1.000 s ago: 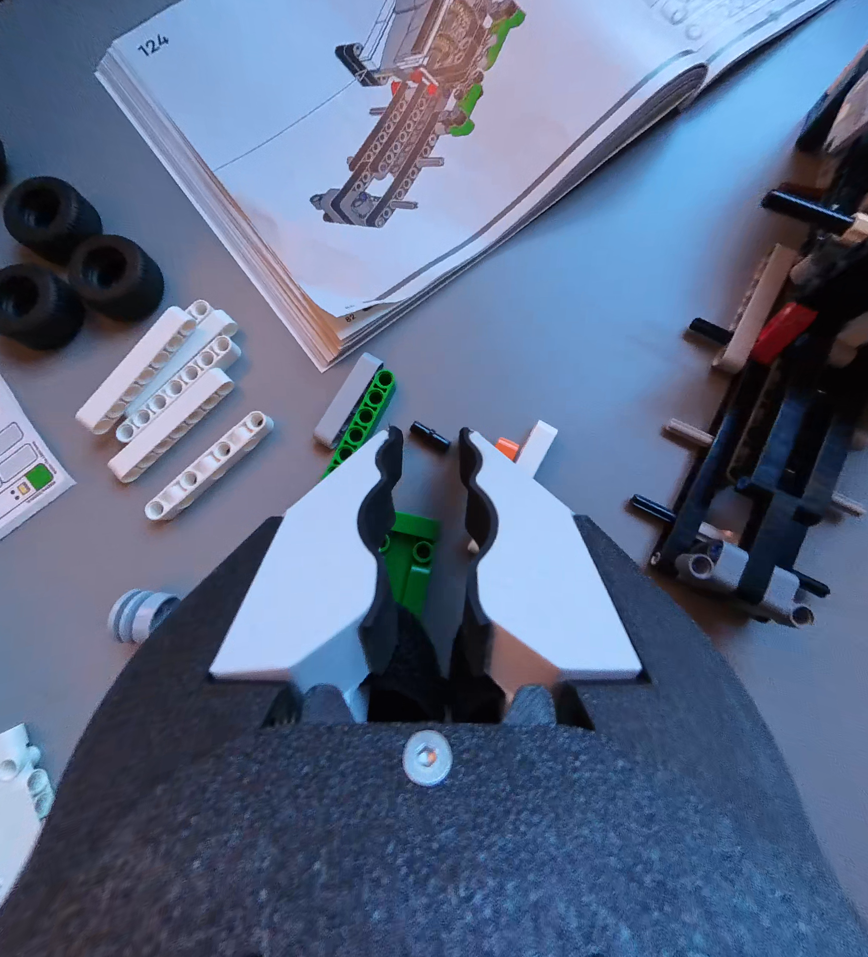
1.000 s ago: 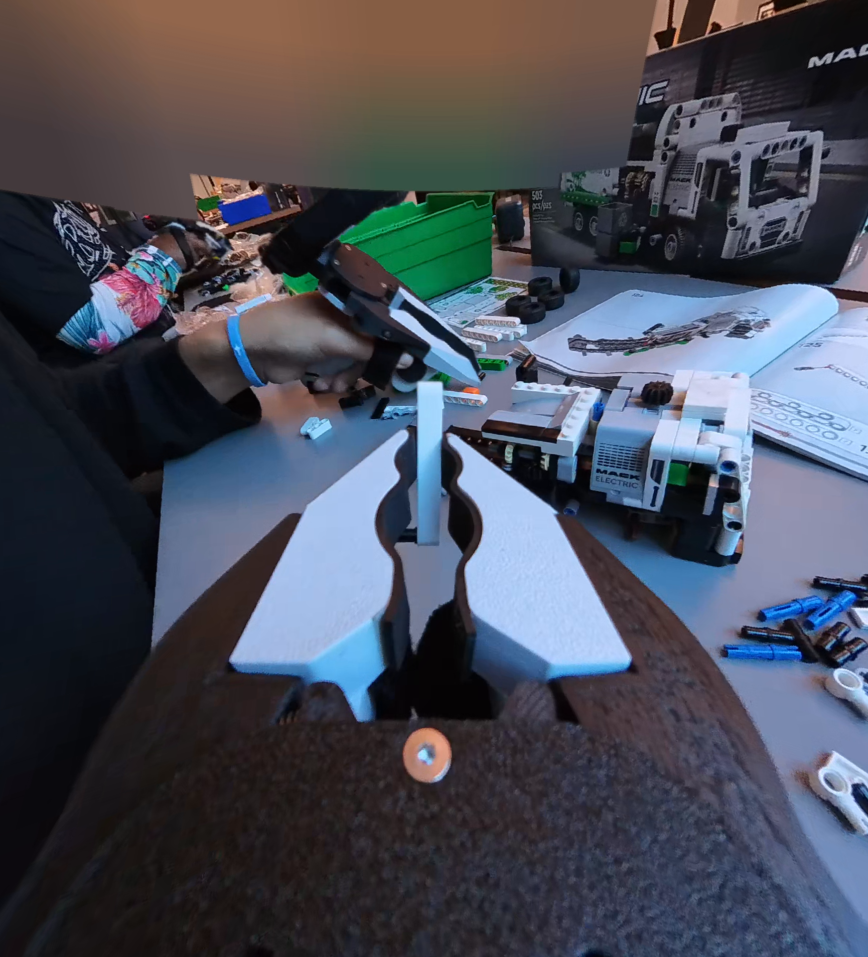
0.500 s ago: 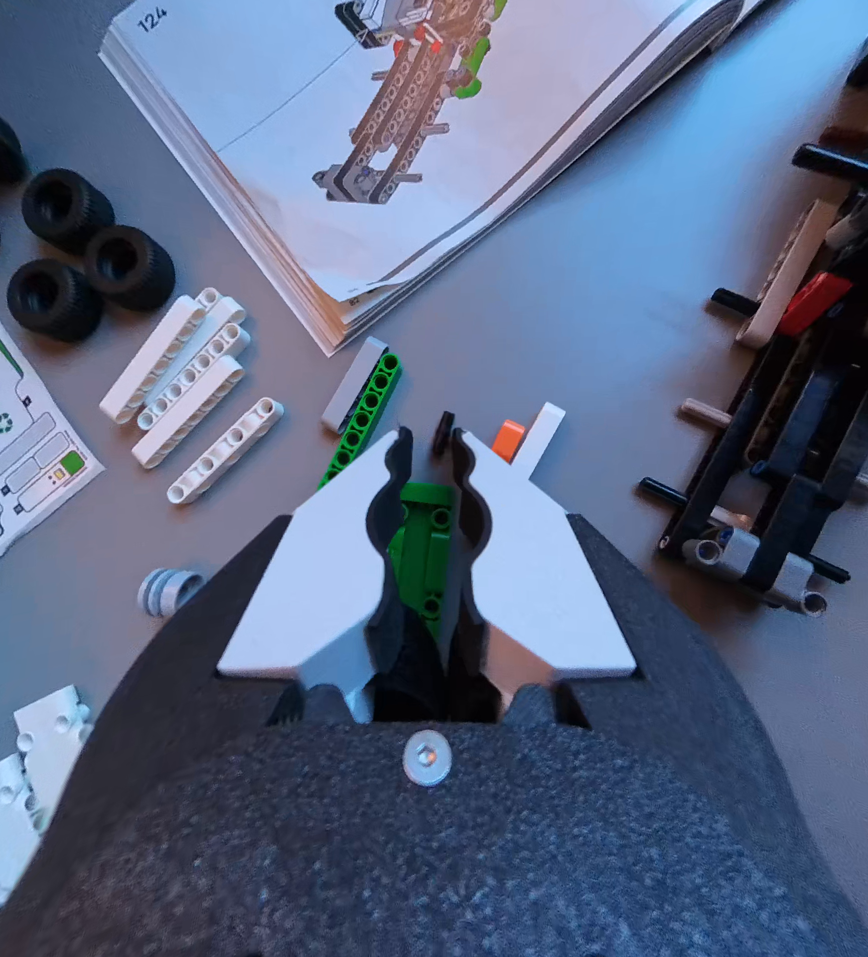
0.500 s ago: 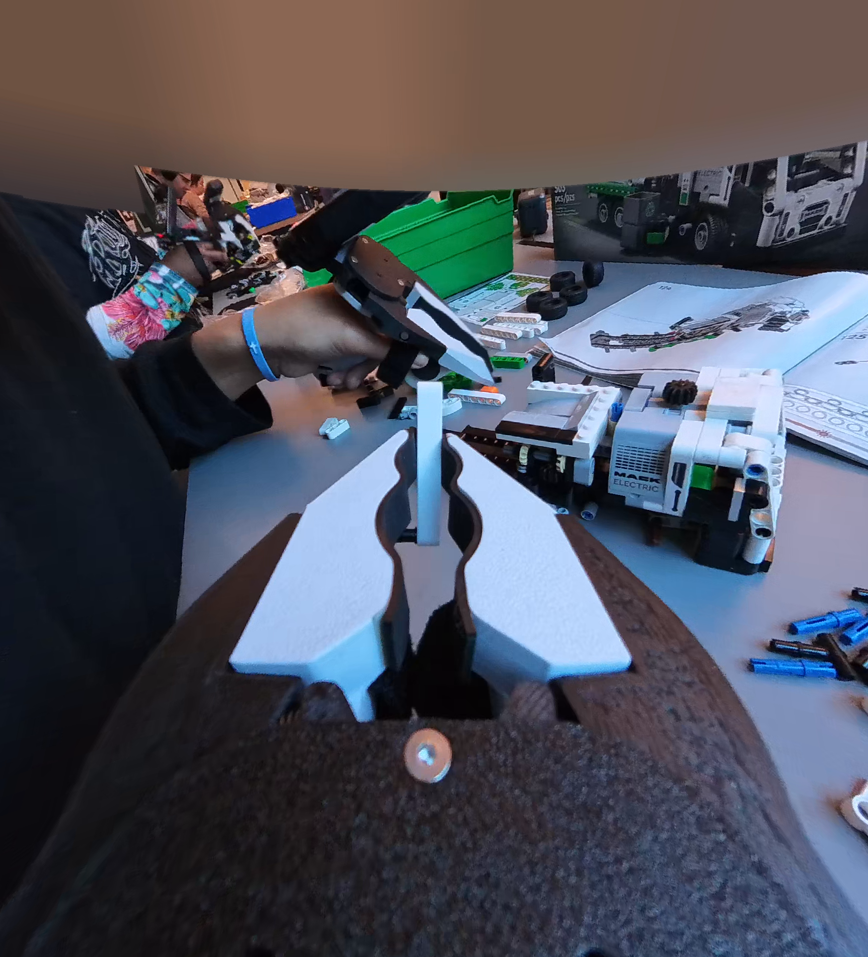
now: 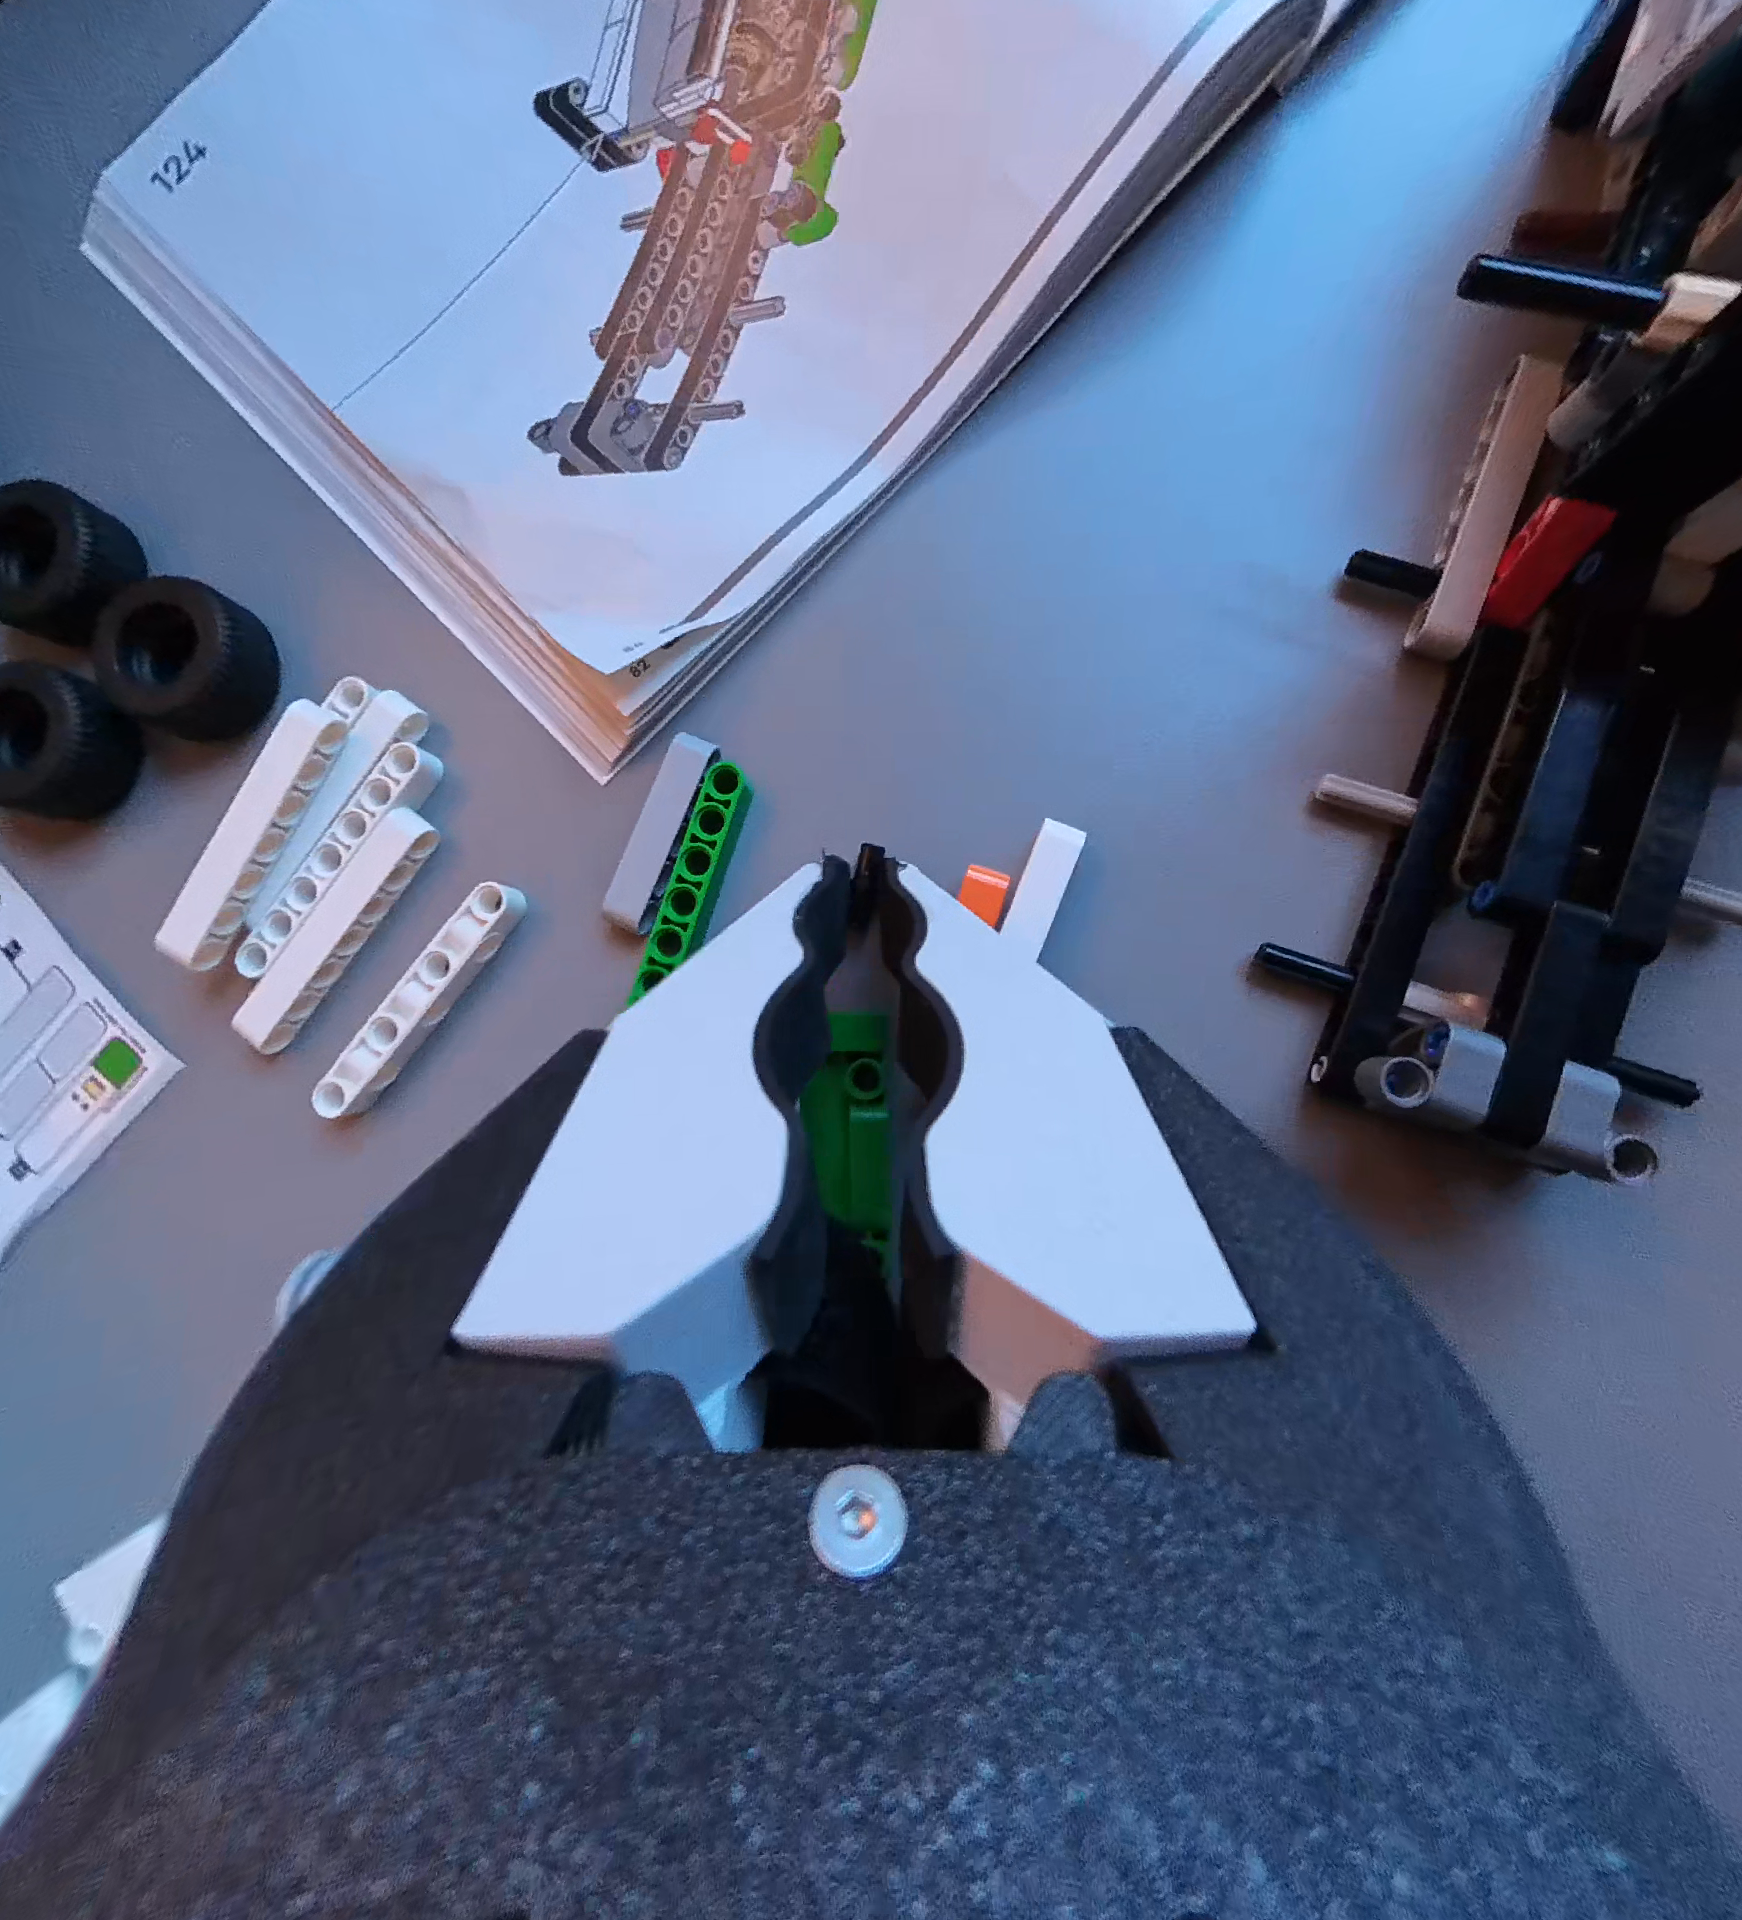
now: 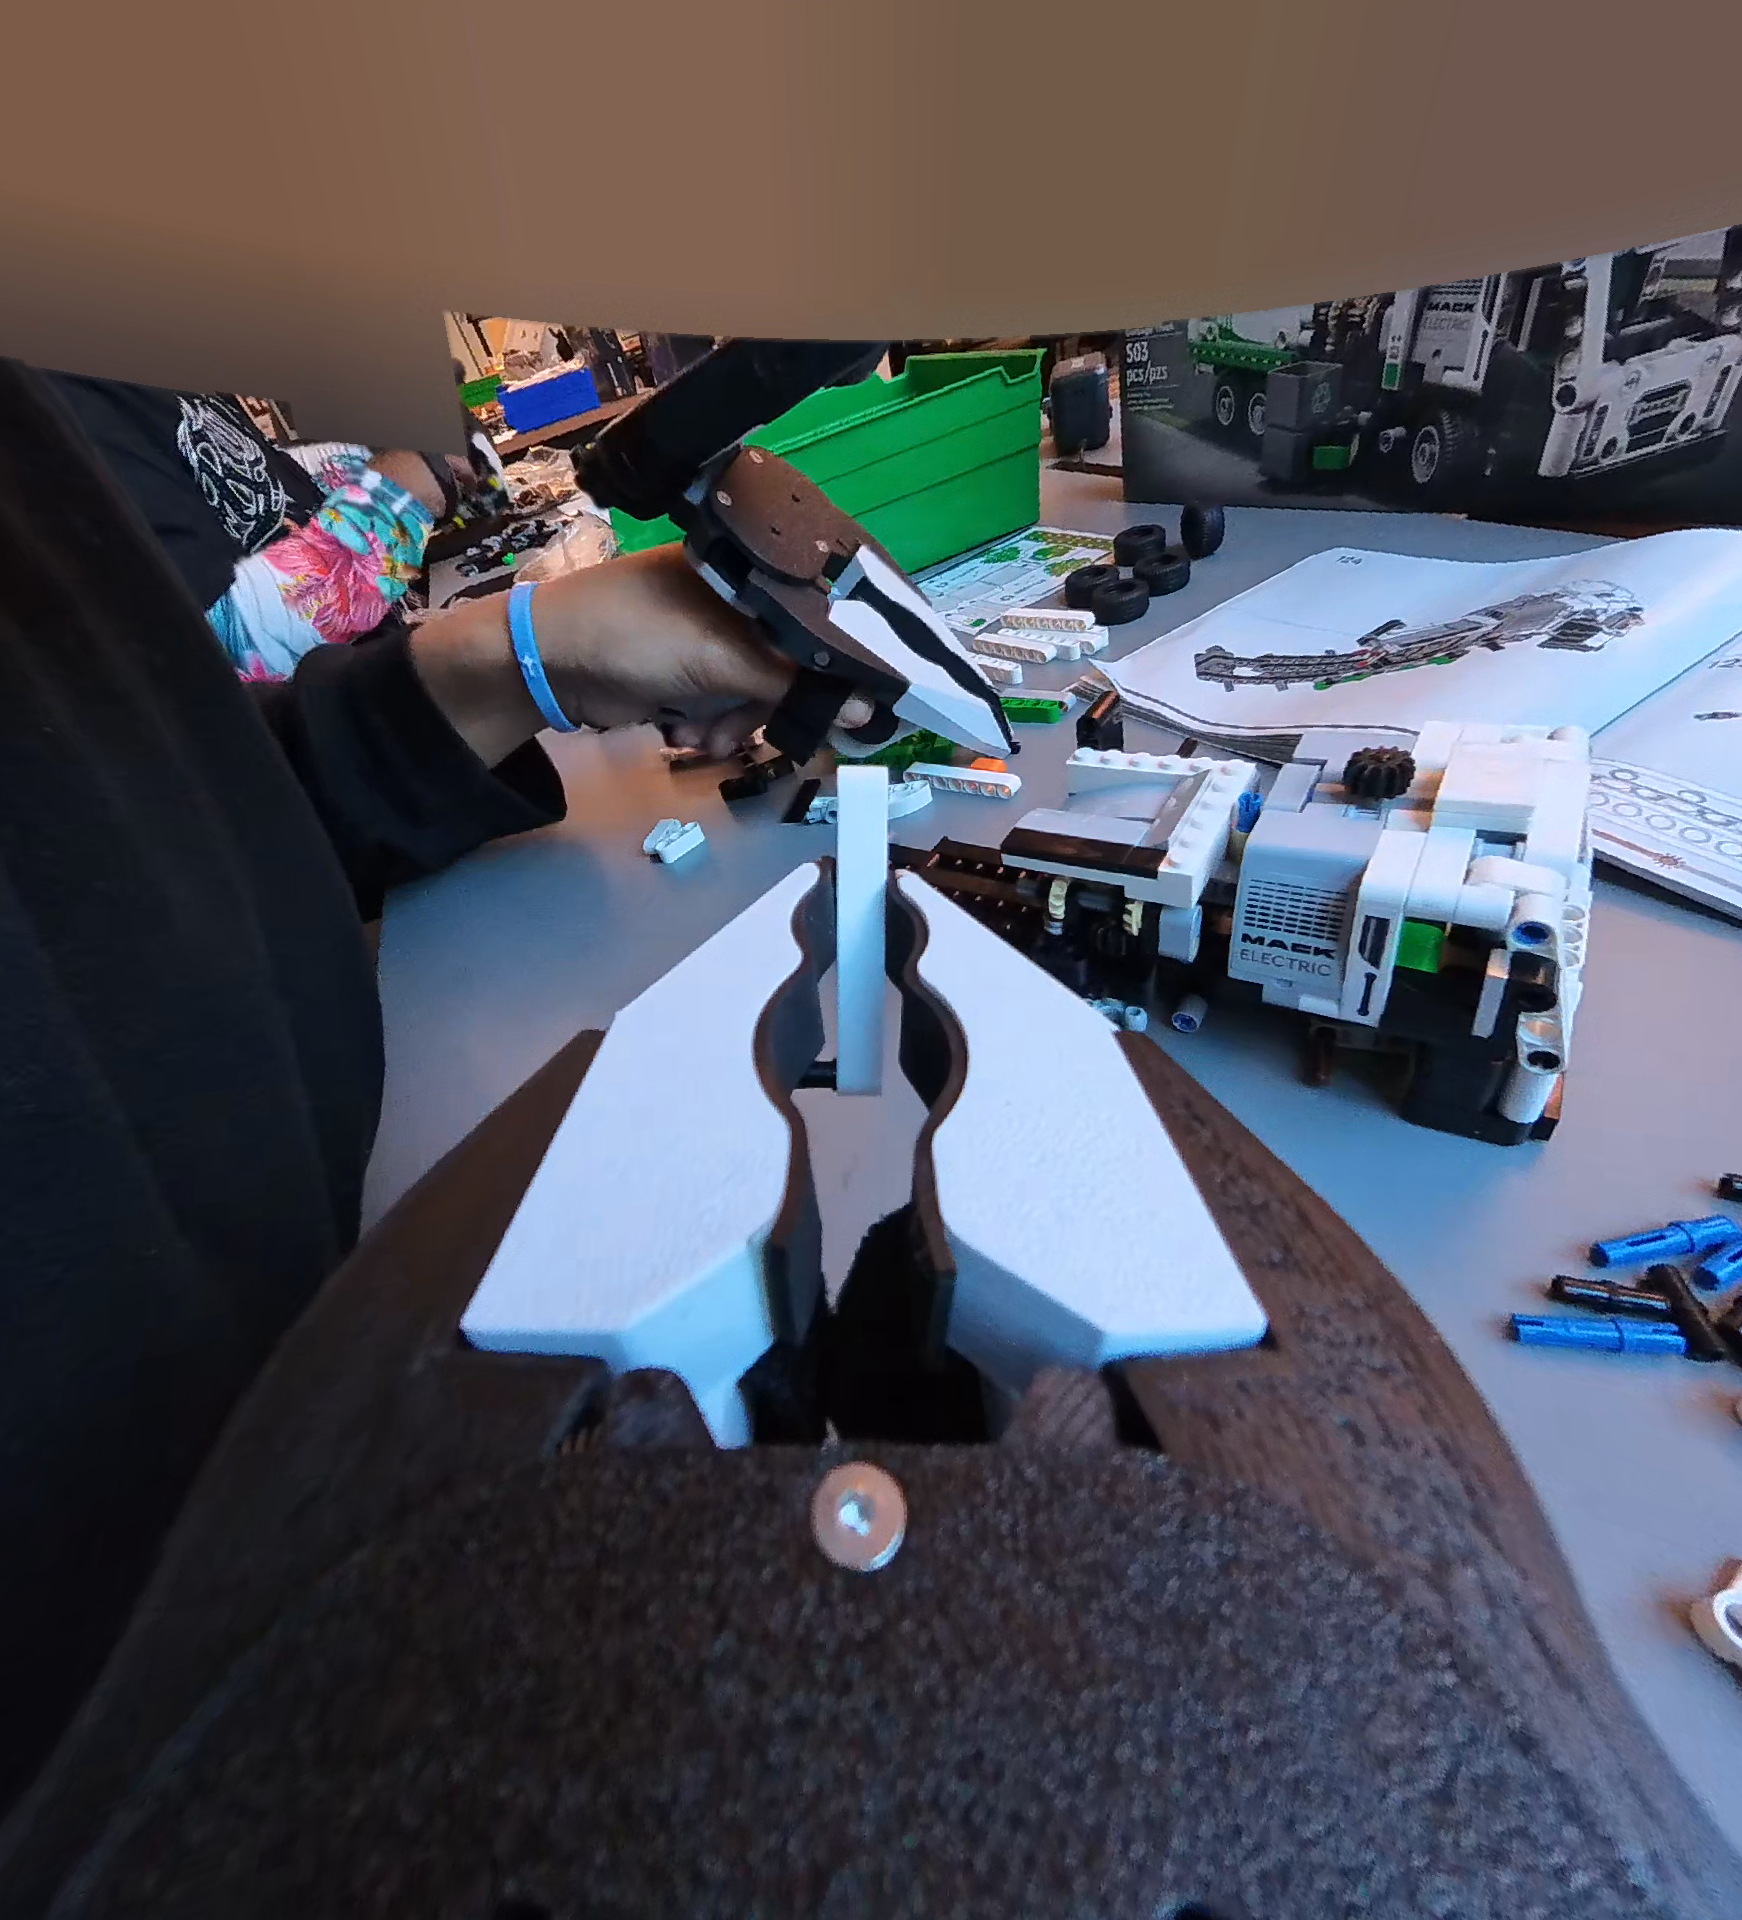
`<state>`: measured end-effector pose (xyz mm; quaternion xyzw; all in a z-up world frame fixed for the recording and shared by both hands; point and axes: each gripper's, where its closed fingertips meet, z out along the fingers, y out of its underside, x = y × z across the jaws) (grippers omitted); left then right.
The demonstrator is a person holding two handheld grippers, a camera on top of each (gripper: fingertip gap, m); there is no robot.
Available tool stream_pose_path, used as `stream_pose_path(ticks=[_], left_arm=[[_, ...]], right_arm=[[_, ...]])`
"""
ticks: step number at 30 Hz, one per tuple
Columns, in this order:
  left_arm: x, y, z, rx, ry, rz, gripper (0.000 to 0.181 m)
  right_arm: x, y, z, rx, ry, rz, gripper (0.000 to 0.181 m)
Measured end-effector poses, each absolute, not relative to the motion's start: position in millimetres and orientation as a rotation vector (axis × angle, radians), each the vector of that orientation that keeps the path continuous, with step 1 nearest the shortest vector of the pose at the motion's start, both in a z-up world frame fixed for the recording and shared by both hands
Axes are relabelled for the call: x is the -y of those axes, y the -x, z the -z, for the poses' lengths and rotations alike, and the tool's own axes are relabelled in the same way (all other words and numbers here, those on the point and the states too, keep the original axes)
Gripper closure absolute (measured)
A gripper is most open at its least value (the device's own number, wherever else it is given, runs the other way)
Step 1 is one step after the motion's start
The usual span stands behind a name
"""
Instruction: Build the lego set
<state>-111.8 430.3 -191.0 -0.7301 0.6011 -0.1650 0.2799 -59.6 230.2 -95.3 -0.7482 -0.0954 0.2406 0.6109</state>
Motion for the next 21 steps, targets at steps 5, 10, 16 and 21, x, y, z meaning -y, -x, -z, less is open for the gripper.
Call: stream_pose_path(ticks=[5,10,16,21], left_arm=[[-430,109,181,-1.716,1.778,0.425,0.178],[-395,96,121,-1.669,1.653,1.031,0.178],[-315,104,70,-1.489,1.655,1.924,0.178],[-287,132,87,-1.219,1.761,1.985,0.178]], right_arm=[[-231,60,95,0.223,1.725,-0.552,0.175],[-243,45,85,0.236,1.738,-0.439,0.175],[-297,48,63,0.494,1.761,-0.037,0.175],[-302,101,101,0.640,1.869,0.107,0.175]])
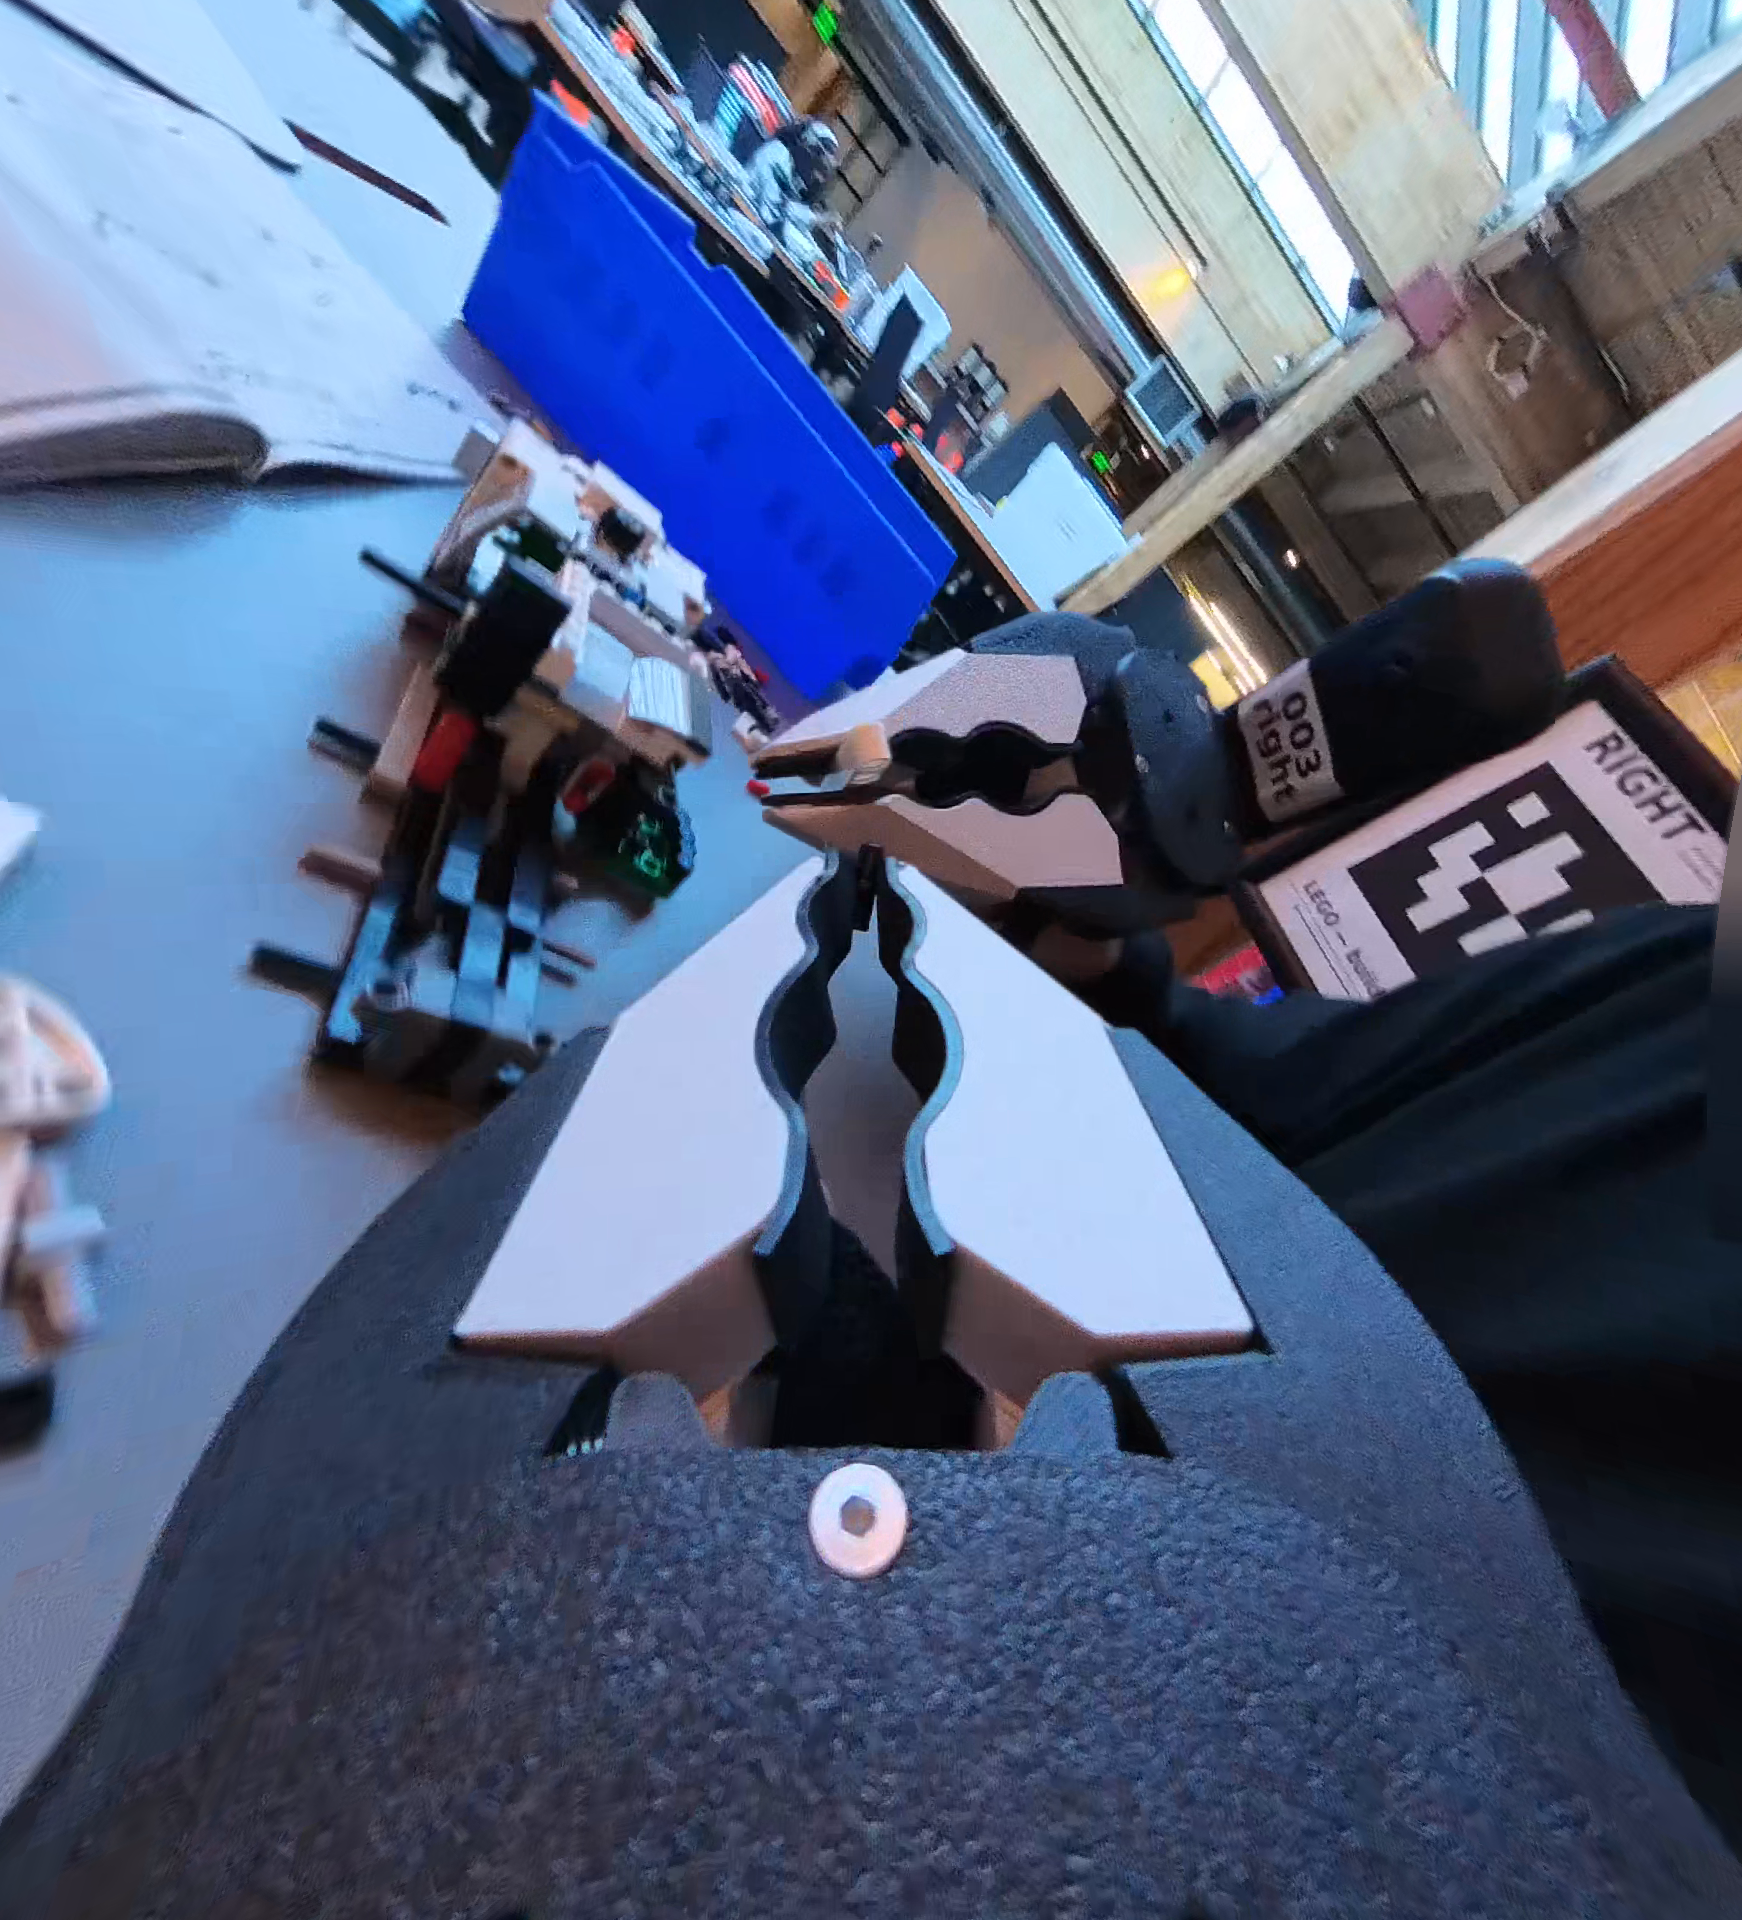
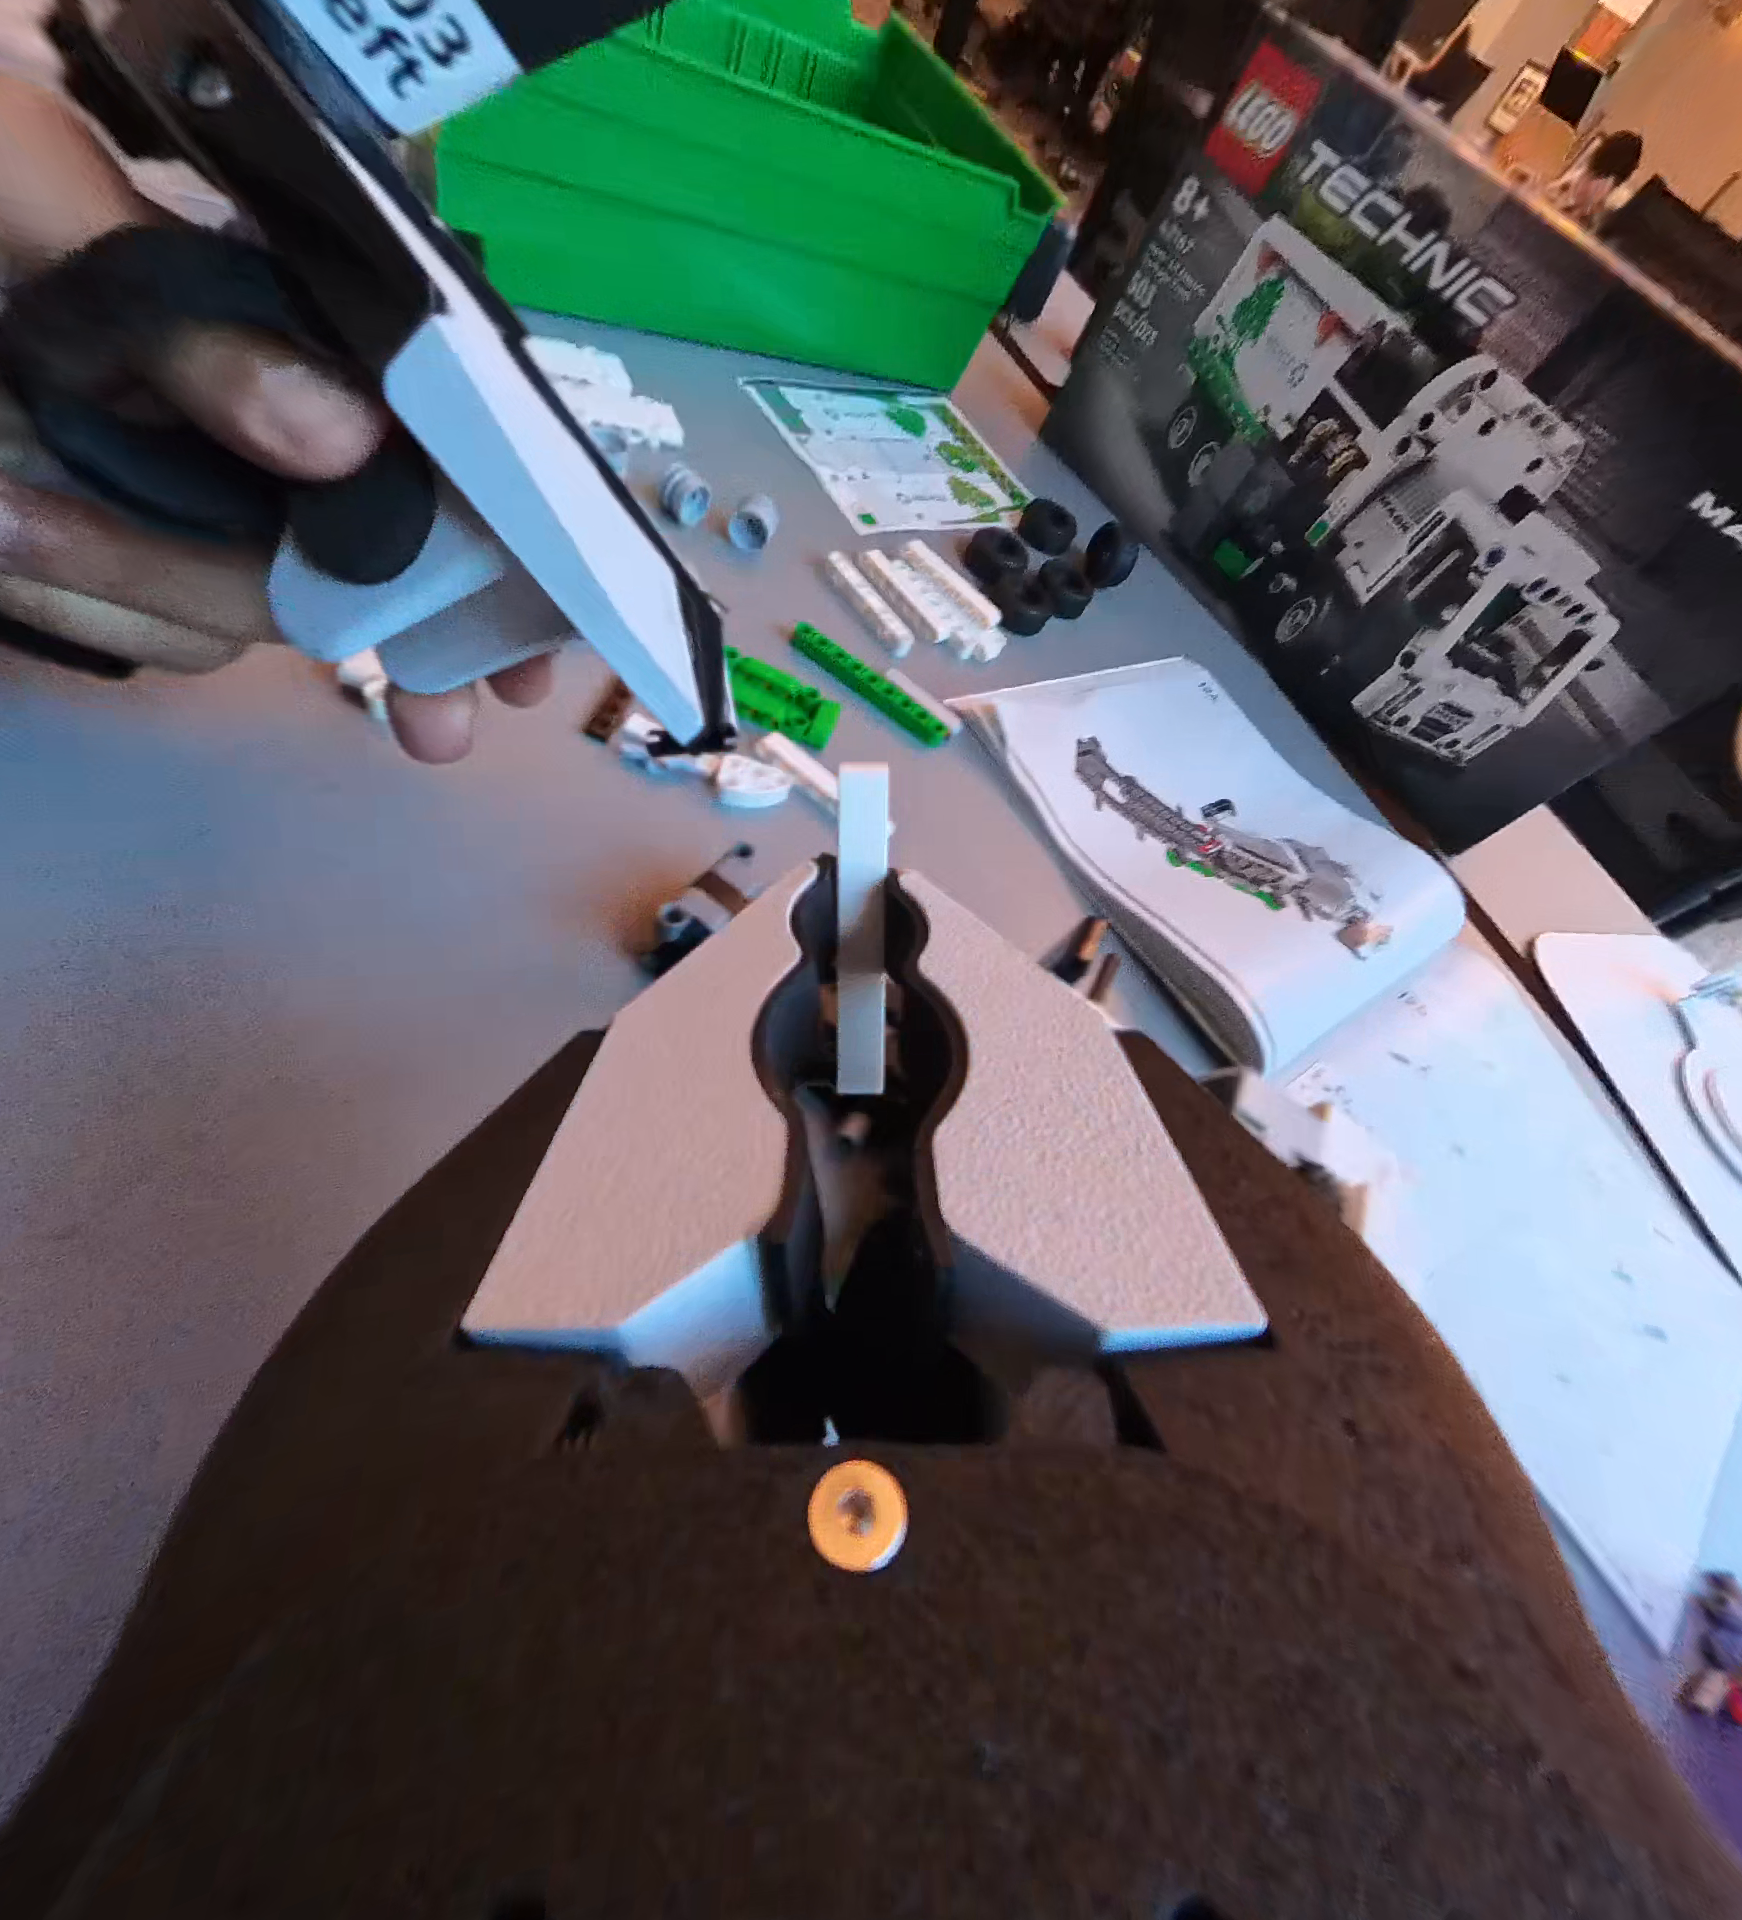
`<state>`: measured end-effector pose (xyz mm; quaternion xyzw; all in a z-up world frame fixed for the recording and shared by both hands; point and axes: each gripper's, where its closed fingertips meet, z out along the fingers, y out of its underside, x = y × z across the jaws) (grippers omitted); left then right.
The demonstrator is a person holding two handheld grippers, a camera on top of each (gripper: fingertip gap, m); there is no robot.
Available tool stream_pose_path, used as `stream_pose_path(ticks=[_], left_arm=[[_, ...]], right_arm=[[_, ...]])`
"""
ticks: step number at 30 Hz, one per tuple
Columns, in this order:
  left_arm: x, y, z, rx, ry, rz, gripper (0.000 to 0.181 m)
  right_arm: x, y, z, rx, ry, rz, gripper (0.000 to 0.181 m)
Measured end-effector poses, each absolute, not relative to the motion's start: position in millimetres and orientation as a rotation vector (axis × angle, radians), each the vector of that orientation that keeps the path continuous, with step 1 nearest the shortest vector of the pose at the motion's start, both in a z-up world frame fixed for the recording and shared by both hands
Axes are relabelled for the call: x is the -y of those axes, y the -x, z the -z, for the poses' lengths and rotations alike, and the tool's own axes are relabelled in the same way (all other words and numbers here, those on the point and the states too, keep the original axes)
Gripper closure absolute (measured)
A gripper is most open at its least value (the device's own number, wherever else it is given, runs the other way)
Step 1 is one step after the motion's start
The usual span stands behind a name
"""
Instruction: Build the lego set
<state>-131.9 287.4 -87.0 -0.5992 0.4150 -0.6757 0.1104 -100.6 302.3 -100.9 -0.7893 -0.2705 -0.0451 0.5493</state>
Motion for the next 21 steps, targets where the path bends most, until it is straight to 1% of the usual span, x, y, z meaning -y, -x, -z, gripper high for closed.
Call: stream_pose_path(ticks=[6,11,15,17,20,21], left_arm=[[-268,160,106,-1.063,1.829,1.974,0.179],[-262,170,112,-1.028,1.888,2.011,0.179],[-258,172,112,-1.080,1.887,1.951,0.179],[-257,174,122,-1.210,1.883,1.785,0.178],[-264,182,160,-1.577,1.782,1.172,0.178],[-262,185,166,-1.680,1.723,1.051,0.178]], right_arm=[[-279,147,123,0.676,1.945,0.087,0.174],[-271,161,129,0.669,1.970,0.059,0.174],[-268,156,140,0.675,2.042,0.050,0.174],[-267,151,137,0.658,2.040,0.048,0.174],[-265,143,132,0.625,2.015,0.002,0.175],[-264,142,130,0.617,1.992,-0.024,0.175]])
